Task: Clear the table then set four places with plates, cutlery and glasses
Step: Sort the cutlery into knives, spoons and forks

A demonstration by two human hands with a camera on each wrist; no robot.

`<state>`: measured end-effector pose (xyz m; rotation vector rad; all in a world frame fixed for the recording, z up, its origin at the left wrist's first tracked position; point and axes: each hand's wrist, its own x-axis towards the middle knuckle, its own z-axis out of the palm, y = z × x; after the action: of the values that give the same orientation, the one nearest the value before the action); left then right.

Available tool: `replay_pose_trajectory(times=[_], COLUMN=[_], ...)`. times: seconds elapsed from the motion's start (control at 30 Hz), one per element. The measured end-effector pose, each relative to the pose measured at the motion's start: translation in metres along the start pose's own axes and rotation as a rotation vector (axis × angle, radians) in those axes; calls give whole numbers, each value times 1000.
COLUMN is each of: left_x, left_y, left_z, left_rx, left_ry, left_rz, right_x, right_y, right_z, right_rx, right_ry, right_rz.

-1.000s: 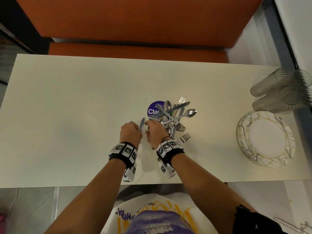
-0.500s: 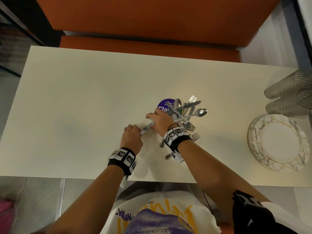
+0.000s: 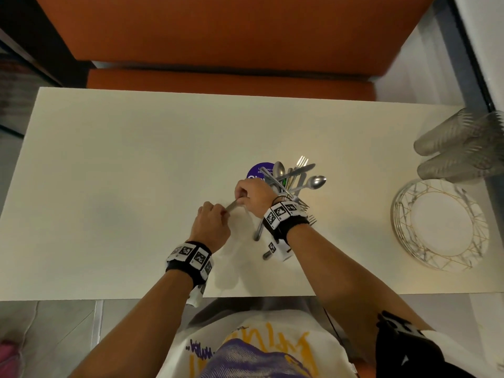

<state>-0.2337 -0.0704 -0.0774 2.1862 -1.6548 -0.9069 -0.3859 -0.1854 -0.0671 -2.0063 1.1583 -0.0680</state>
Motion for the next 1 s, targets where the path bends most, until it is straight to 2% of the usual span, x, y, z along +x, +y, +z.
replay_pose_trajectory(times=[0.2, 0.3, 0.47, 0.63, 0.83, 1.0], left_x=[17, 23, 26, 25, 32, 39], left_y=[32, 54, 82, 102, 119, 124], left_z=[-6, -4, 12, 27, 32, 33], left_rx=[-241, -350, -385, -437, -421, -428], left_ry=[-41, -59, -72, -68, -9, 50], left_rz=[31, -33, -73, -119, -159, -164], right_x=[-18, -33, -63, -72, -49, -26], right_y=[4, 33, 87, 109, 114, 122], right_z=[-48, -69, -73, -71, -91, -106], right_rx=[363, 325, 57, -7, -68, -187], right_ry=[286, 384, 343, 357, 393, 343], right_rz=[131, 228, 427, 384, 296, 476])
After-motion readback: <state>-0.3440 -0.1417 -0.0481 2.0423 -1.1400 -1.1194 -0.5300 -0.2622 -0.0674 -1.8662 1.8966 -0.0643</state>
